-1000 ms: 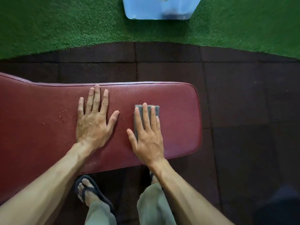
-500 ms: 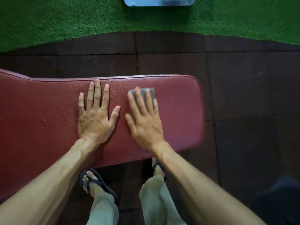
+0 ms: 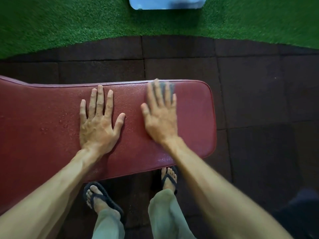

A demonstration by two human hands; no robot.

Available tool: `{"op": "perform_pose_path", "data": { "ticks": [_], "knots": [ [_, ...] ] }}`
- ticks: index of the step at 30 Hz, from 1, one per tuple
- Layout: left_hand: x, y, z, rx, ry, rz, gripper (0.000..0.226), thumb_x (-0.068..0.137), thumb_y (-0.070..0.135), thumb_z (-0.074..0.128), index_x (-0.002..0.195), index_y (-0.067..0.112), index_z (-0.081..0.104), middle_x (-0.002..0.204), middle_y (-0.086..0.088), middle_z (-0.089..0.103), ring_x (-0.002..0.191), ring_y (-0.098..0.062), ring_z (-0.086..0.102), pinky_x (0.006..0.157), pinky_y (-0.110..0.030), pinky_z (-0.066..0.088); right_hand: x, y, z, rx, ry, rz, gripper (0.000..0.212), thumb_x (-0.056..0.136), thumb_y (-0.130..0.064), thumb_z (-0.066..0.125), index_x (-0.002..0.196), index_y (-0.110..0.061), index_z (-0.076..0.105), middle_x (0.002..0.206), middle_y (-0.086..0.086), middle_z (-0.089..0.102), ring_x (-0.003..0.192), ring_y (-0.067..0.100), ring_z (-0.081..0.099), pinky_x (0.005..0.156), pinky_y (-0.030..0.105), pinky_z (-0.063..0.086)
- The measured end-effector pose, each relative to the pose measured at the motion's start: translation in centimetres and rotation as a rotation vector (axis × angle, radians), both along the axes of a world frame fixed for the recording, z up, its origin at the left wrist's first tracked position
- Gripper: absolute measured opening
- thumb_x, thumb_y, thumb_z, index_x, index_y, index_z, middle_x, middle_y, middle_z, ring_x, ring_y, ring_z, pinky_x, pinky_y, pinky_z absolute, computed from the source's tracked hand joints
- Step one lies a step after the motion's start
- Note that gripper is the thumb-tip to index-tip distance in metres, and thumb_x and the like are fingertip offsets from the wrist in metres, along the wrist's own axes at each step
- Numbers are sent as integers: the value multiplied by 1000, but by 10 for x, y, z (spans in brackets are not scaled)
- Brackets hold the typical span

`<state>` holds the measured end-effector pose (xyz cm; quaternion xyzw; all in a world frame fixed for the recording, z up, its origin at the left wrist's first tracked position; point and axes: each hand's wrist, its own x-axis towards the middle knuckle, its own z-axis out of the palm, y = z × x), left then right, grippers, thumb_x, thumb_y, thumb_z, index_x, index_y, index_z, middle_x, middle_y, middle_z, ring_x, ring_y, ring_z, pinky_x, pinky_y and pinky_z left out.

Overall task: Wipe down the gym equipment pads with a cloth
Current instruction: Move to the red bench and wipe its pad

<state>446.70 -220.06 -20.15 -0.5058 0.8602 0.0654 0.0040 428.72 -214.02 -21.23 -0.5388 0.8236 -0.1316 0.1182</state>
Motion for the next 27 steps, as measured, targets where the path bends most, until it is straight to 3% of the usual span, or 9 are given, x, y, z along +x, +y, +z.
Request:
{"op": "perform_pose_path", "data": {
  "ticks": [3,5,9,13,16,19,21,24,27],
  "knots": [
    [2,1,1,8,10,-9,73,99,54,24,159,17,10,168,-7,0,156,-22,0,125,-50,4,30,74,9,9,-48,322,59,105,-41,34,159,-23,16,168,0,7,155,26,-2,123,53,13],
    [1,0,0,12,8,-5,73,98,55,23,159,17,9,168,-7,-1,156,-22,-1,125,-50,4,6,121,0,40,-10,354,57,105,-41,30,158,-27,16,167,-2,8,155,25,1,122,54,18],
    [-2,1,1,10,-14,8,74,98,55,22,159,17,8,168,-8,-2,156,-22,-2,125,-50,4,-80,127,-13,190,-36,-97,63,101,-45,23,159,-28,6,168,-1,-3,155,27,-7,121,59,13],
    [-1,1,-1,-4,-43,9,73,98,55,20,159,17,7,168,-8,-3,156,-22,-2,125,-49,5,-83,20,-10,90,-50,-313,66,100,-45,22,159,-17,11,168,8,6,154,36,-2,122,58,10],
    [1,0,-2,-7,-40,-1,72,99,55,21,159,18,7,168,-7,-2,156,-22,-1,125,-49,5,-14,-14,-2,-10,26,-38,61,102,-41,28,158,-17,21,166,6,15,154,33,5,123,53,11],
    [4,-1,-2,11,-12,-15,71,100,54,23,159,19,7,168,-7,-2,156,-21,-1,125,-49,5,24,51,10,-15,-11,404,57,106,-35,35,158,-20,18,167,2,13,155,28,2,125,48,12],
    [4,-1,-2,17,-11,-9,71,100,54,23,159,20,6,168,-6,-3,156,-21,-3,126,-48,4,2,110,5,29,23,507,57,107,-37,35,158,-23,15,167,-1,12,155,26,5,123,50,18],
    [1,1,-2,18,-25,9,71,100,54,23,159,20,5,168,-6,-4,156,-20,-5,126,-47,1,-63,153,-6,147,29,228,58,105,-41,25,159,-28,9,168,-3,5,155,23,0,119,57,22],
    [-1,1,-2,11,-24,8,71,100,54,23,159,19,7,168,-7,-3,156,-22,-3,126,-47,1,-99,106,-11,176,-45,-107,62,101,-42,19,159,-24,3,168,0,-3,153,27,-12,123,57,10]
  ]
}}
